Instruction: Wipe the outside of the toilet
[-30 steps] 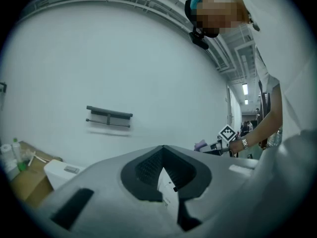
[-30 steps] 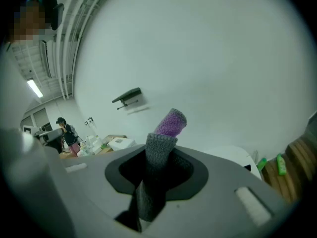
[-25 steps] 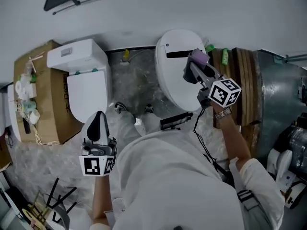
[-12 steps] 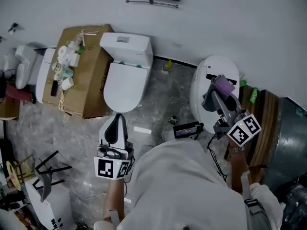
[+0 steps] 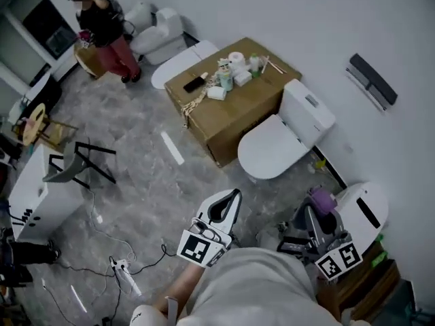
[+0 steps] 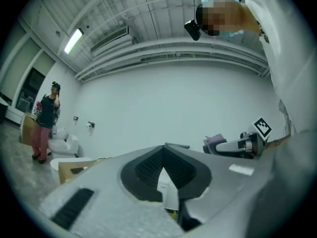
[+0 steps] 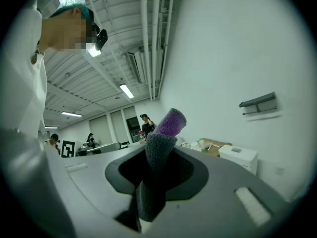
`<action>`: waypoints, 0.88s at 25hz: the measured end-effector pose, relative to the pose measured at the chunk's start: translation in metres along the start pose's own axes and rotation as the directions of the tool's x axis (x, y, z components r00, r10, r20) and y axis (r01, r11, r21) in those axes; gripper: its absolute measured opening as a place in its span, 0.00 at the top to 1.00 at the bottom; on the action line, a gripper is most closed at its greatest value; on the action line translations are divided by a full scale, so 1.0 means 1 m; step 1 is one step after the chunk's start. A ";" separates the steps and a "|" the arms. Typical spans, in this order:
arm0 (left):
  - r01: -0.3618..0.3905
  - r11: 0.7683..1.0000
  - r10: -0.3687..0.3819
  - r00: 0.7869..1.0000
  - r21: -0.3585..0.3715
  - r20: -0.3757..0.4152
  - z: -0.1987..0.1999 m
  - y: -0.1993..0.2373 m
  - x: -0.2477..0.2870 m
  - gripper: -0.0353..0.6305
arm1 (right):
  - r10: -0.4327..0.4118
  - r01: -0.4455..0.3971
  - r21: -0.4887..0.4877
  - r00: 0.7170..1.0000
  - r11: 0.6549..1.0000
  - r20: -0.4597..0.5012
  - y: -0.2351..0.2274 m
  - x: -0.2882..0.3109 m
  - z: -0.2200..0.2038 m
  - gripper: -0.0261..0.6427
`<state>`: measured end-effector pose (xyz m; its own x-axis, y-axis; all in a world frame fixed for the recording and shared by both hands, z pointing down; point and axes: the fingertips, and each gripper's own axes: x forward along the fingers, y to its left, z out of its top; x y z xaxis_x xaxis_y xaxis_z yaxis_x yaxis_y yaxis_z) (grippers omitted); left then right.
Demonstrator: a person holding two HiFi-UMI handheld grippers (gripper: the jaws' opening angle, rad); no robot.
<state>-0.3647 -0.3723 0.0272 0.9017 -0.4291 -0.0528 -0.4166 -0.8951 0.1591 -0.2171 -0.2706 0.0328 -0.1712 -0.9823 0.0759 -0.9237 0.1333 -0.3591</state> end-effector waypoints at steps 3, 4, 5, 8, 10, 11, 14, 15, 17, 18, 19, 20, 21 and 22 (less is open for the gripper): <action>-0.073 0.997 0.073 0.997 -0.004 0.024 0.007 0.026 -0.054 0.94 | 0.066 -0.067 -0.022 0.996 0.998 -0.059 0.060 0.022 -0.027 0.82; -0.086 0.996 0.086 0.996 -0.006 0.013 0.005 0.032 -0.071 0.94 | 0.078 -0.081 -0.030 0.994 0.996 -0.073 0.078 0.025 -0.035 0.82; -0.094 0.996 0.094 0.996 -0.004 0.008 0.004 0.035 -0.085 0.94 | 0.089 -0.092 -0.040 0.992 0.995 -0.087 0.094 0.027 -0.041 0.82; -0.113 0.993 0.112 0.993 0.015 0.040 0.011 0.038 -0.121 0.94 | 0.131 -0.140 -0.069 0.984 0.988 -0.120 0.136 0.028 -0.055 0.82; -0.133 0.991 0.130 0.988 0.030 0.082 0.023 0.033 -0.141 0.94 | 0.173 -0.185 -0.086 0.976 0.979 -0.135 0.159 0.026 -0.059 0.82; -0.149 0.988 0.144 0.983 0.039 0.111 0.028 0.029 -0.150 0.94 | 0.193 -0.208 -0.095 0.971 0.974 -0.142 0.167 0.024 -0.061 0.82; -0.218 0.976 0.212 0.966 0.021 0.150 0.030 0.016 -0.179 0.94 | 0.246 -0.266 -0.122 0.957 0.956 -0.156 0.183 0.012 -0.066 0.82; -0.244 0.970 0.242 0.960 -0.001 0.143 0.026 0.012 -0.187 0.94 | 0.263 -0.284 -0.130 0.952 0.950 -0.155 0.187 0.006 -0.066 0.82; -0.295 0.955 0.295 0.945 -0.026 0.142 0.021 -0.001 -0.204 0.94 | 0.293 -0.315 -0.145 0.943 0.938 -0.154 0.193 -0.009 -0.065 0.82; -0.314 0.949 0.315 0.938 -0.027 0.148 0.020 -0.009 -0.211 0.94 | 0.305 -0.328 -0.150 0.939 0.933 -0.155 0.195 -0.019 -0.065 0.82; -0.330 0.944 0.330 0.933 -0.027 0.144 0.017 -0.020 -0.217 0.94 | 0.315 -0.338 -0.153 0.936 0.929 -0.157 0.196 -0.029 -0.066 0.82; -0.342 0.939 0.343 0.930 -0.029 0.134 0.013 -0.032 -0.222 0.94 | 0.321 -0.344 -0.154 0.934 0.926 -0.159 0.195 -0.041 -0.066 0.82; -0.350 0.936 0.351 0.928 -0.034 0.126 0.010 -0.045 -0.224 0.94 | 0.323 -0.346 -0.152 0.933 0.926 -0.160 0.193 -0.054 -0.067 0.82; -0.352 0.935 0.354 0.927 -0.041 0.122 0.006 -0.060 -0.226 0.94 | 0.321 -0.344 -0.147 0.934 0.928 -0.157 0.190 -0.068 -0.066 0.82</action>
<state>-0.5439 -0.2222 0.0238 0.6746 -0.7295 -0.1130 -0.7019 -0.6812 0.2081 -0.4039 -0.1700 0.0207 -0.5103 -0.8540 0.1012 -0.8483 0.4805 -0.2226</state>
